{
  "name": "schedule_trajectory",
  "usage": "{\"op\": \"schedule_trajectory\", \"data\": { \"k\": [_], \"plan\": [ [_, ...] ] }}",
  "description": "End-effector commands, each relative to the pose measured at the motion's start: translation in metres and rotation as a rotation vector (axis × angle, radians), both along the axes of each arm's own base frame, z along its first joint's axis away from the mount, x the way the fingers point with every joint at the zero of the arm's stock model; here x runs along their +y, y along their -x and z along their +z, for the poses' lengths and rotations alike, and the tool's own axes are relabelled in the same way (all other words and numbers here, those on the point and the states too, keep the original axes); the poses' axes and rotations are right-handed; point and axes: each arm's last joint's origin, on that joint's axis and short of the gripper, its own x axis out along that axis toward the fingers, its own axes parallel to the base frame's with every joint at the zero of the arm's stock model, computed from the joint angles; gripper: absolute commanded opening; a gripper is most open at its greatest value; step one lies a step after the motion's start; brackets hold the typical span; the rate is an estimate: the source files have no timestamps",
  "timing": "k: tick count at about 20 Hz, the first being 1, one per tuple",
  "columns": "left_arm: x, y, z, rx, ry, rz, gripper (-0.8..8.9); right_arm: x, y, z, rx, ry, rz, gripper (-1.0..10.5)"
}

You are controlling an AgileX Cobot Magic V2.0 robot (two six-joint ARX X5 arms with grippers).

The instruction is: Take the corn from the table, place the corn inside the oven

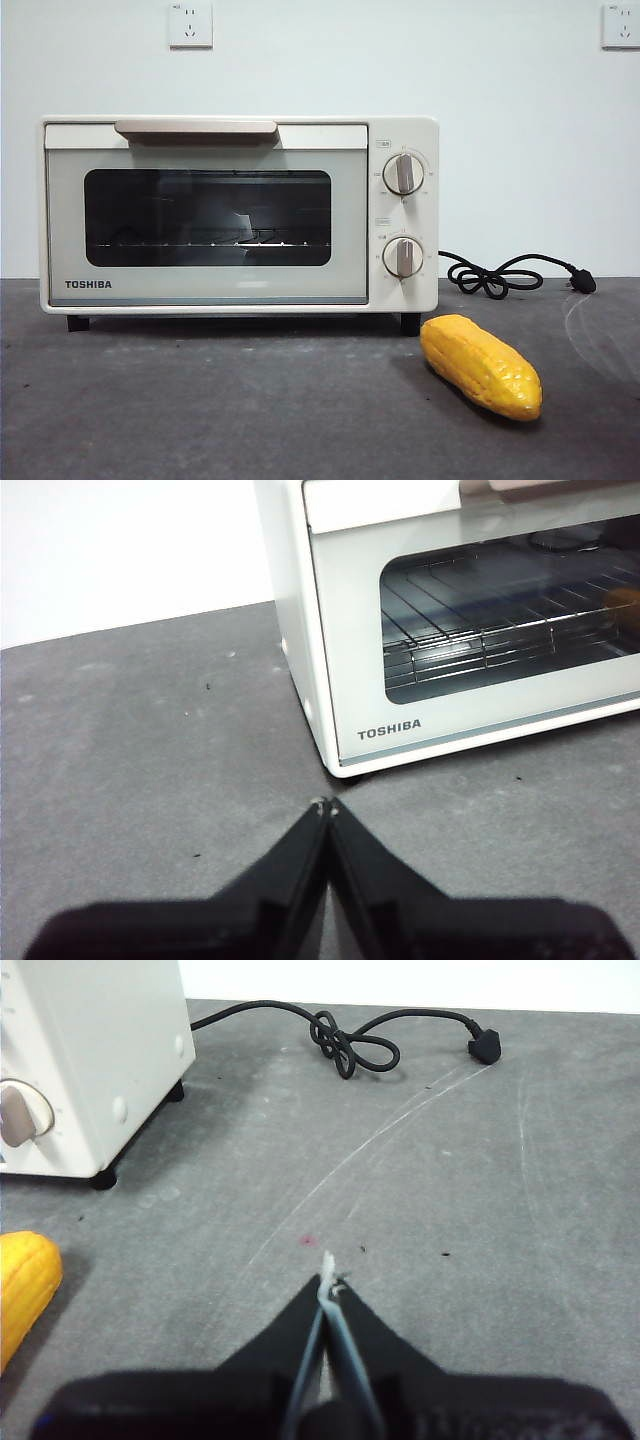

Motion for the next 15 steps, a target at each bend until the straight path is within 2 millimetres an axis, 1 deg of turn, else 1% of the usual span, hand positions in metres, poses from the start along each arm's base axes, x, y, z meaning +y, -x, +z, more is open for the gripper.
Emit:
{"op": "schedule_trajectory", "data": {
  "k": [1, 3, 4, 7, 9, 12, 15],
  "plan": [
    [0.0003, -0.0001, -0.0007, -0.001, -0.01, 0.001, -0.03, 0.0, -0.0006, -0.0021, 0.0, -0.012, -0.004, 0.0],
    [0.0001, 0.0, -0.0007, -0.001, -0.005, -0.003, -0.03, 0.0001, -0.0006, -0.0021, 0.005, -0.045, -0.008, 0.0],
    [-0.0001, 0.0, -0.0006, 0.002, 0.017, -0.008, -0.03, 0.0004, -0.0006, -0.0021, 0.009, -0.091, -0.012, 0.0],
    [-0.001, 0.0001, -0.0005, 0.027, 0.199, -0.012, -0.03, 0.0014, -0.0003, -0.0025, 0.044, -0.327, -0.04, 0.0],
    [-0.0015, 0.0002, -0.0005, 0.053, 0.353, -0.003, -0.03, 0.0014, -0.0004, -0.0022, 0.055, -0.433, -0.068, 0.0],
    [-0.0013, 0.0001, 0.0001, 0.06, 0.453, 0.017, -0.03, 0.0008, -0.0007, -0.0014, 0.045, -0.459, -0.094, 0.0],
    [-0.0012, -0.0001, 0.0017, 0.045, 0.47, 0.018, -0.03, 0.0004, -0.0007, -0.0014, 0.041, -0.456, -0.106, 0.0]
  ]
}}
